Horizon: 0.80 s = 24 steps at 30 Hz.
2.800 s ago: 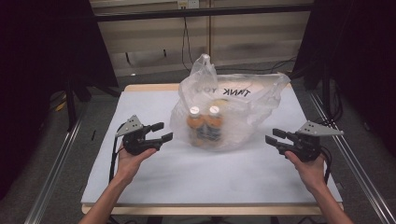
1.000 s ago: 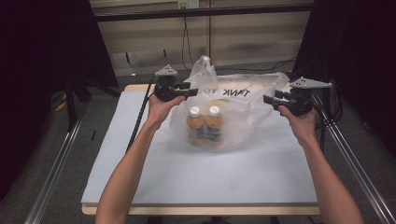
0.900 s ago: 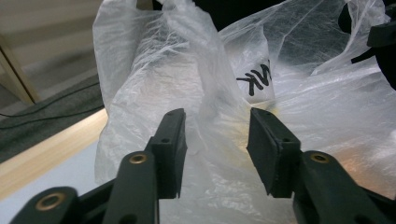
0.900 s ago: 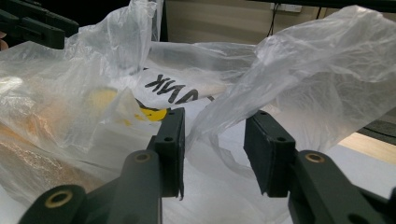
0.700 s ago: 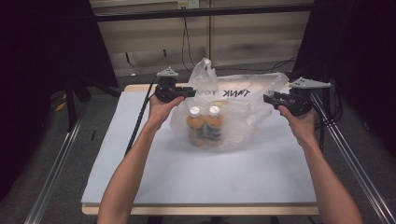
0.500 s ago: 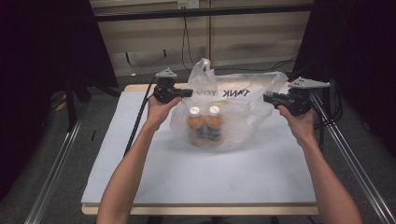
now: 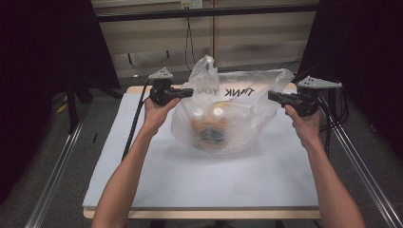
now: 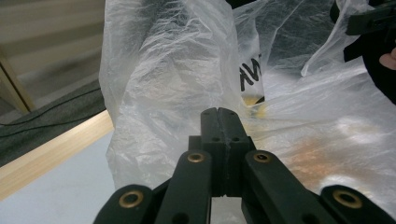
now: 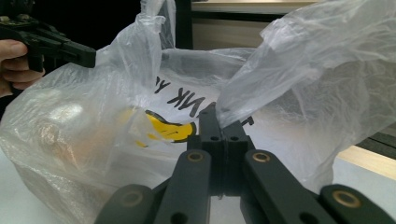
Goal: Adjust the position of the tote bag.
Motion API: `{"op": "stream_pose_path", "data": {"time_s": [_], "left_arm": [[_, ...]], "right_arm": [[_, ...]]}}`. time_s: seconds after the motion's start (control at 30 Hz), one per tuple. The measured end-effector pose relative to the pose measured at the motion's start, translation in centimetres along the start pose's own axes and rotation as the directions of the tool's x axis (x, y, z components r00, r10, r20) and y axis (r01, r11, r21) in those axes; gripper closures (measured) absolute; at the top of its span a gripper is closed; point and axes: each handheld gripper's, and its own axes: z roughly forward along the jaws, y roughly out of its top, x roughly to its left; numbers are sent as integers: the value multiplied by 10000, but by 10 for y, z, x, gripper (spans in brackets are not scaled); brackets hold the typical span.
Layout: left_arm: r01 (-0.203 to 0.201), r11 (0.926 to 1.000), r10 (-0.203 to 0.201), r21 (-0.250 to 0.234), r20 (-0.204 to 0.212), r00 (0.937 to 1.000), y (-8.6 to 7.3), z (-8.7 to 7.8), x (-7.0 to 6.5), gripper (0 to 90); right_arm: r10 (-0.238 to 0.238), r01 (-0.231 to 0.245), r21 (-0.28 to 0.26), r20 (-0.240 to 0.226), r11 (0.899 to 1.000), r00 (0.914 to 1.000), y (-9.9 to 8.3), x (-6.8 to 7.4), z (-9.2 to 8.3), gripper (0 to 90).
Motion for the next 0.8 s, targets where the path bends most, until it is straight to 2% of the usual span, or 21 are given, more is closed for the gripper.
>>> {"op": "stream_pose_path", "data": {"time_s": [0.07, 0.27, 0.4, 0.47, 0.6, 0.67, 0.8], "left_arm": [[38, 9999, -37, -123, 78, 10000, -1, -5, -1, 900], [42, 9977, -31, -683, 170, 9999, -3, -22, -5, 900], [133, 9944, -123, -1045, 107, 9999, -6, -33, -5, 900], [75, 9953, -71, -965, 47, 10000, -6, -37, -6, 900], [-189, 9927, 226, -1192, 295, 9993, -3, -45, -16, 900], [-360, 9914, 395, -1261, 258, 9989, -1, -47, -20, 900], [-420, 9883, 475, -1467, 339, 9983, -3, -53, -25, 900]], "right_arm": [[-187, 187, 17, -6, 9998, 9998, 1, 3, -2, 900], [-146, 141, -228, -240, 9996, 9996, 0, 9, -11, 900], [-106, 77, -602, -476, 9982, 9988, -4, 14, -16, 900], [-37, -11, -807, -591, 9967, 9982, -4, 16, -18, 900], [-157, 106, -856, -590, 9963, 9981, -2, 20, -19, 900], [-93, 22, -1067, -660, 9943, 9978, 0, 21, -21, 900], [-103, 8, -1405, -668, 9901, 9977, 6, 25, -27, 900]]}}
